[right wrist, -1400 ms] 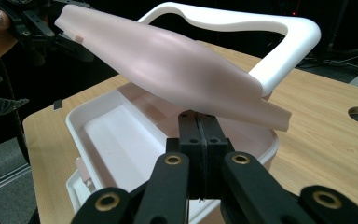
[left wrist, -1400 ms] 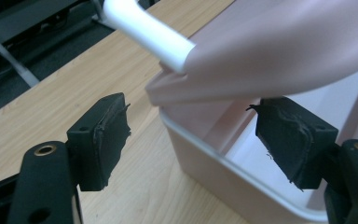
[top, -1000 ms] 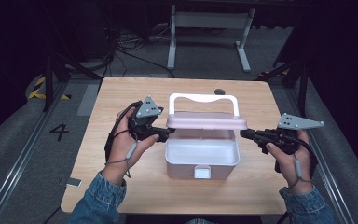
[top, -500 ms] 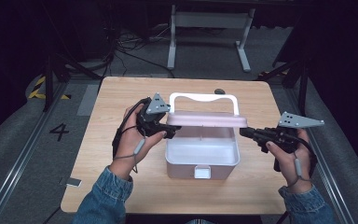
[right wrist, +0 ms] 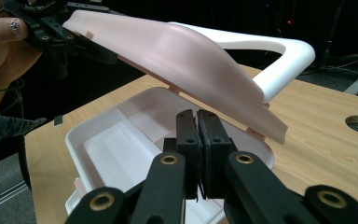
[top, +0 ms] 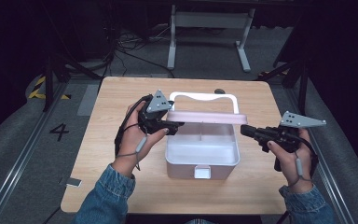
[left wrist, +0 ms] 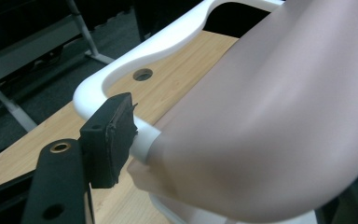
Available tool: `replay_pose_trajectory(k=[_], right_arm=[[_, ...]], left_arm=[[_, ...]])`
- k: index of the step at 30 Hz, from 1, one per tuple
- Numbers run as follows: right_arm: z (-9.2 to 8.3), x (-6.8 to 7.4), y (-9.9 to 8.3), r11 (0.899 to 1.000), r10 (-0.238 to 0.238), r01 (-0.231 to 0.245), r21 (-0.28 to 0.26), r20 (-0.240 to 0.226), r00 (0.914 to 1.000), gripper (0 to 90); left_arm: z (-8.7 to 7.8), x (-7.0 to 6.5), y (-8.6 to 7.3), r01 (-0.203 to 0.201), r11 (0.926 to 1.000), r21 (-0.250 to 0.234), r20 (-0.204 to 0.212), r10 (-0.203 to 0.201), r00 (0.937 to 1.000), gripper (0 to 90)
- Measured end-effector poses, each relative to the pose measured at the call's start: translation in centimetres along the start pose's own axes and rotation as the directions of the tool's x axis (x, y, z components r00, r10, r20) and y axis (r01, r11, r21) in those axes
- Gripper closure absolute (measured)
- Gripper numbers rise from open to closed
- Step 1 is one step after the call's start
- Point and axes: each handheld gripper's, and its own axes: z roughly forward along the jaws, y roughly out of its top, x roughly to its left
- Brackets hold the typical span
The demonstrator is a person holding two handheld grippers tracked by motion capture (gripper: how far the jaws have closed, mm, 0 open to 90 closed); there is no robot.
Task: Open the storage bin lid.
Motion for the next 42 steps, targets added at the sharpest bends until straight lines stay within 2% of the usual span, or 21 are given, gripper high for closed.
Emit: replay_pose_trajectory(k=[4, 10, 12, 21, 29, 31, 36, 42], right_arm=[[-0.4, -0.1, -0.1, 1.0, 0.008, -0.008, -0.002, 0.006, 0.9999, 87.6], [-1.3, -0.5, -0.4, 1.0, 0.025, -0.025, -0.01, 0.03, 0.9992, 84.3], [-1.9, -0.7, -0.5, 0.999, 0.032, -0.031, -0.019, 0.05, 0.9982, 83.1], [-4.0, -1.1, -1.4, 0.998, 0.059, -0.056, -0.032, 0.102, 0.993, 81.4], [-5.0, -1.4, -1.8, 0.997, 0.074, -0.07, -0.038, 0.129, 0.9889, 80.7], [-5.2, -1.5, -1.9, 0.997, 0.08, -0.076, -0.034, 0.132, 0.9881, 80.4], [-5.3, -1.7, -2.0, 0.997, 0.081, -0.078, -0.029, 0.137, 0.9873, 79.9], [-5.4, -2.0, -2.0, 0.996, 0.088, -0.085, -0.029, 0.143, 0.9858, 79.8]], left_arm=[[0.2, 0.1, 0.3, -0.018, 0.9998, -0.013, 0.013, 0.018, 0.9998, 36.9], [0.3, 0.2, 0.7, -0.029, 0.999, -0.033, 0.032, 0.03, 0.999, 48.9], [0.4, 0.4, 1.1, -0.04, 0.9986, -0.034, 0.028, 0.041, 0.9988, 50.2], [0.8, 1.7, 1.9, -0.036, 0.9988, -0.034, 0.029, 0.037, 0.9989, 56.6], [1.0, 2.9, 2.1, 0.003, 0.9992, -0.041, 0.057, 0.0, 0.9984, 60.5], [1.3, 3.4, 2.2, 0.028, 0.9986, -0.045, 0.07, -0.025, 0.9972, 60.8], [1.6, 3.8, 2.7, 0.014, 0.9994, -0.032, 0.041, -0.013, 0.9991, 60.9], [2.4, 4.5, 3.1, 0.023, 0.9995, -0.023, 0.006, -0.023, 0.9997, 59.7]])
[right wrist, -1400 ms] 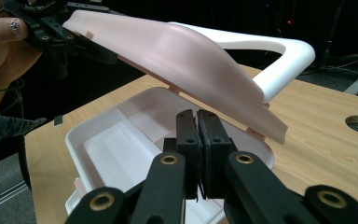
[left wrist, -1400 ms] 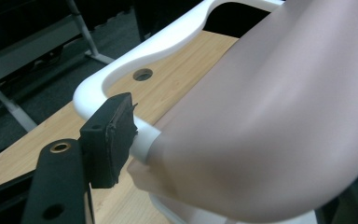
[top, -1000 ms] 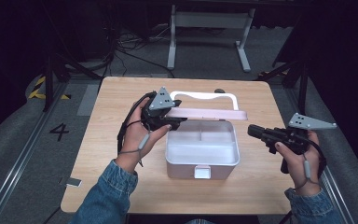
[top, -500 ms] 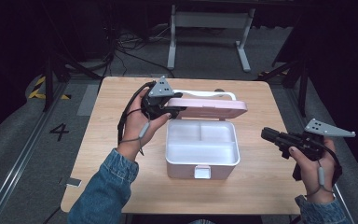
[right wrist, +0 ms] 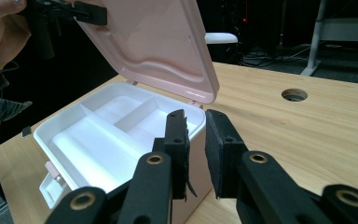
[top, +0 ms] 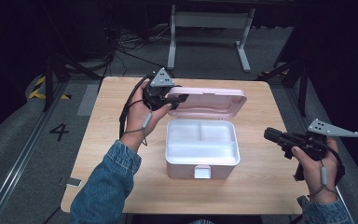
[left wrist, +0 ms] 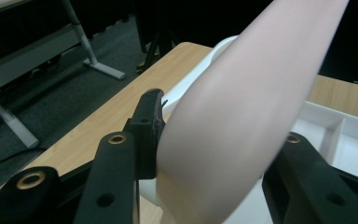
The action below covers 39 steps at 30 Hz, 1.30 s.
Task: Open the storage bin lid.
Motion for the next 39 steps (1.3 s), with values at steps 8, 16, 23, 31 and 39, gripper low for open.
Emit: replay_pose_trajectory(k=[8, 16, 23, 31, 39], right_arm=[[0.0, -0.3, -0.1, 1.0, 0.005, -0.005, 0.0, -0.001, 1.0, 78.3], [0.2, -0.5, -0.1, 1.0, 0.005, -0.005, 0.008, 0.0, 1.0, 77.9], [0.6, -0.7, -0.3, 1.0, 0.008, -0.008, 0.012, -0.013, 0.9999, 75.0], [0.6, -0.9, -0.3, 1.0, 0.014, -0.014, 0.017, -0.015, 0.9998, 74.3], [0.7, -1.3, -0.5, 0.999, 0.03, -0.03, 0.015, -0.038, 0.9988, 73.7]], left_arm=[[1.0, 0.8, 0.2, 0.027, 0.9996, -0.001, -0.026, -0.027, 0.9993, 57.4], [2.2, 1.8, 0.3, 0.051, 0.9987, -0.002, -0.047, -0.051, 0.9976, 55.2], [3.5, 2.7, 0.0, 0.07, 0.9975, -0.011, -0.062, -0.071, 0.9955, 51.2], [4.7, 3.7, -0.2, 0.118, 0.9929, 0.014, -0.066, -0.117, 0.9909, 46.8], [5.9, 4.6, -0.7, 0.165, 0.9859, 0.028, -0.079, -0.162, 0.9836, 41.8]])
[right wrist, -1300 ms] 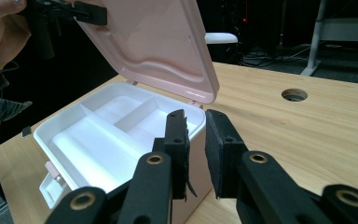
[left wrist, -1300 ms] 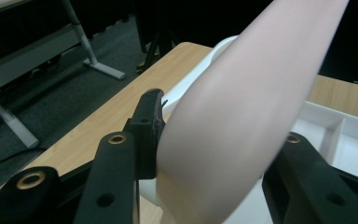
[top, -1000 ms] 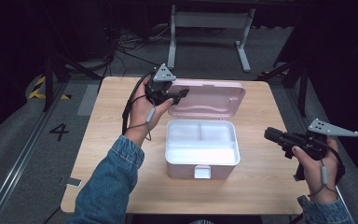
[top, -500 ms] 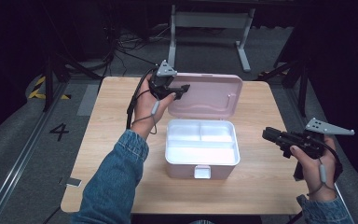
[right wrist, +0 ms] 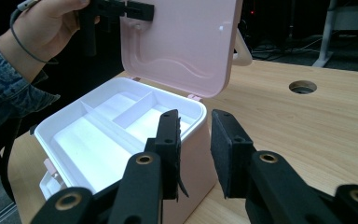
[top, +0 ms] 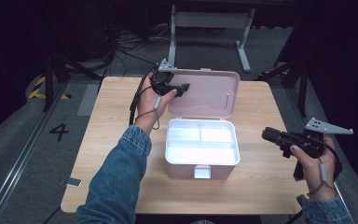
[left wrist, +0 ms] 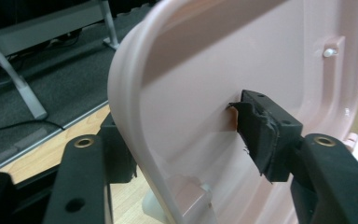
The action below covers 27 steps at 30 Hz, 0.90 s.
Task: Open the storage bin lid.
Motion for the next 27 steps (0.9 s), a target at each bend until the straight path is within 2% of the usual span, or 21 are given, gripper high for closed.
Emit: replay_pose_trajectory(k=[8, 13, 16, 19, 22, 23, 27], right_arm=[[0.3, -0.6, -0.2, 1.0, 0.026, -0.026, 0.006, -0.023, 0.9994, 73.4], [0.4, -0.9, -0.3, 0.999, 0.035, -0.034, 0.006, -0.031, 0.9989, 73.1], [0.5, -1.0, -0.3, 0.999, 0.04, -0.04, 0.01, -0.032, 0.9987, 72.8], [0.6, -1.2, -0.4, 0.999, 0.049, -0.049, 0.016, -0.033, 0.9983, 72.7], [0.7, -1.5, -0.5, 0.998, 0.052, -0.052, 0.021, -0.033, 0.9981, 72.6], [0.8, -1.6, -0.6, 0.998, 0.053, -0.053, 0.021, -0.034, 0.998, 72.6], [1.0, -2.0, -0.7, 0.998, 0.059, -0.059, 0.028, -0.027, 0.9979, 72.3]], left_arm=[[1.3, 1.0, -0.3, 0.032, 0.9991, 0.027, 0.003, -0.033, 0.9995, 39.0], [2.2, 1.7, -0.7, 0.069, 0.9966, 0.044, 0.014, -0.07, 0.9975, 37.4], [2.6, 2.0, -0.9, 0.089, 0.9937, 0.067, 0.024, -0.091, 0.9955, 36.6], [3.0, 2.3, -1.1, 0.107, 0.9918, 0.07, 0.039, -0.11, 0.9932, 36.5], [3.5, 2.6, -1.4, 0.136, 0.9871, 0.084, 0.043, -0.14, 0.9892, 36.3], [3.7, 2.8, -1.5, 0.134, 0.987, 0.09, 0.046, -0.138, 0.9893, 36.0], [4.2, 2.9, -1.8, 0.147, 0.981, 0.127, 0.025, -0.151, 0.9882, 35.1]])
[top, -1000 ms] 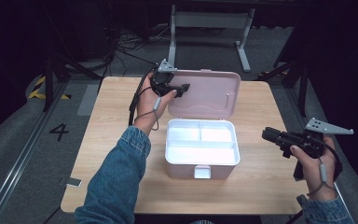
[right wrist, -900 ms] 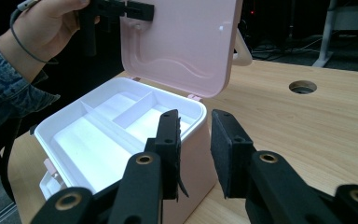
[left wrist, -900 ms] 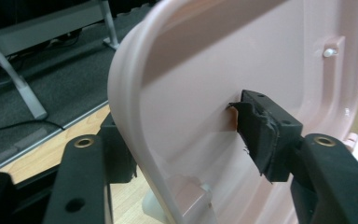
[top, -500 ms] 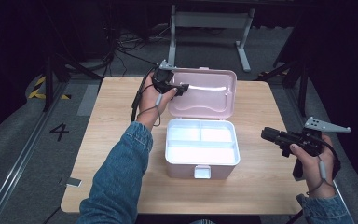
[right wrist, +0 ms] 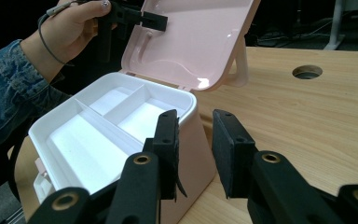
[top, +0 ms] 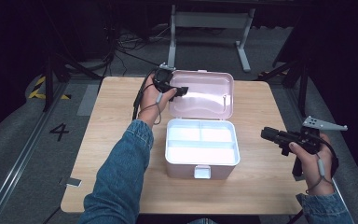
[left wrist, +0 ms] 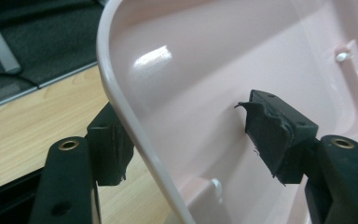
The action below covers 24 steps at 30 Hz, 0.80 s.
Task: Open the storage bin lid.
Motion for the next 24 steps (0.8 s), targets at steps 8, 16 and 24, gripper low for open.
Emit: replay_pose_trajectory(k=[8, 16, 24], right_arm=[[0.2, 0.0, -0.1, 1.0, 0.007, -0.007, 0.007, -0.005, 1.0, 72.1], [0.2, 0.0, -0.1, 1.0, 0.007, -0.007, 0.006, -0.005, 1.0, 71.6], [0.5, 0.1, -0.2, 1.0, 0.014, -0.014, 0.011, -0.013, 0.9998, 70.1]], left_arm=[[0.7, 0.6, -0.5, 0.017, 0.998, 0.061, -0.013, -0.016, 0.9998, 35.7], [1.3, 0.9, -0.8, 0.044, 0.9946, 0.094, -0.013, -0.043, 0.999, 35.4], [1.8, 1.2, -1.4, 0.068, 0.9897, 0.126, -0.022, -0.066, 0.9976, 35.5]])
